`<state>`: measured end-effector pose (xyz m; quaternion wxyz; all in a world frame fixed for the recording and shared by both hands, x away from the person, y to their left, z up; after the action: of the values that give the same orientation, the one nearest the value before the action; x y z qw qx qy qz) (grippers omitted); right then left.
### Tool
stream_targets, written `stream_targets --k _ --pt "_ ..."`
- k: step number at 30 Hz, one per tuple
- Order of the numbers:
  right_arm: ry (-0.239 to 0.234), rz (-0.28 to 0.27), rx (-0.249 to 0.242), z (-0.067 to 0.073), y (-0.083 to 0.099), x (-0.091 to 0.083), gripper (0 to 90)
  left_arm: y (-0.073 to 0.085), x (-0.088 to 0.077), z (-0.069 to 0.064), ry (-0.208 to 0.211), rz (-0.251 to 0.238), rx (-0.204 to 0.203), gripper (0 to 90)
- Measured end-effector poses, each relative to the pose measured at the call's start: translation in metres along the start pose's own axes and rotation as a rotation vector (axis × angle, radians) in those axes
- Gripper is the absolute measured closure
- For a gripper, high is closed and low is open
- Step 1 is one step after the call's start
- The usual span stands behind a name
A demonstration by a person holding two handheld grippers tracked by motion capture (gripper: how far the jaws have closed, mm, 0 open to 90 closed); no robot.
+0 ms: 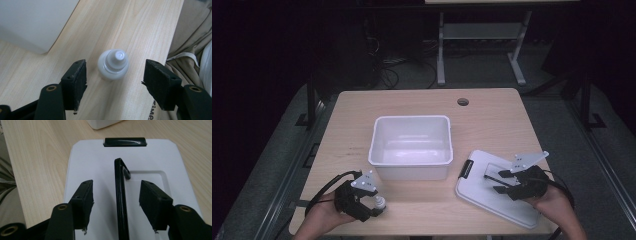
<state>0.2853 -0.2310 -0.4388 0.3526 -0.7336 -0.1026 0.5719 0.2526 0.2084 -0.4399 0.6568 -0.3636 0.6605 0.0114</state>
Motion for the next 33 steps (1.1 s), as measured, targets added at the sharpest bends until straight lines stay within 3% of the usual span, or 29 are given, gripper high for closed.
stream_targets --k 19,33 --pt "-0.001 -0.002 -0.004 -0.001 0.001 -0.002 44.3 -0.012 0.014 0.000 0.001 0.102 0.036 50.1" --pt "-0.006 -0.005 0.001 -0.001 0.003 -0.002 44.4 -0.013 0.018 0.000 -0.006 0.132 0.048 59.0"
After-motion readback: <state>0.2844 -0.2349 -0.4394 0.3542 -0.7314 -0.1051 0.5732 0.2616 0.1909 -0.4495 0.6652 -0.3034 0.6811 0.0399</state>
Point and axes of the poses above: each handheld gripper's, and its own axes: x roughly forward along the jaws, y roughly out of its underside, z roughly to its left, the point moved 4 cm from there along x, roughly forward along the jaws, and after that the axes turned 9 degrees about -x, right-handed, at the moved point
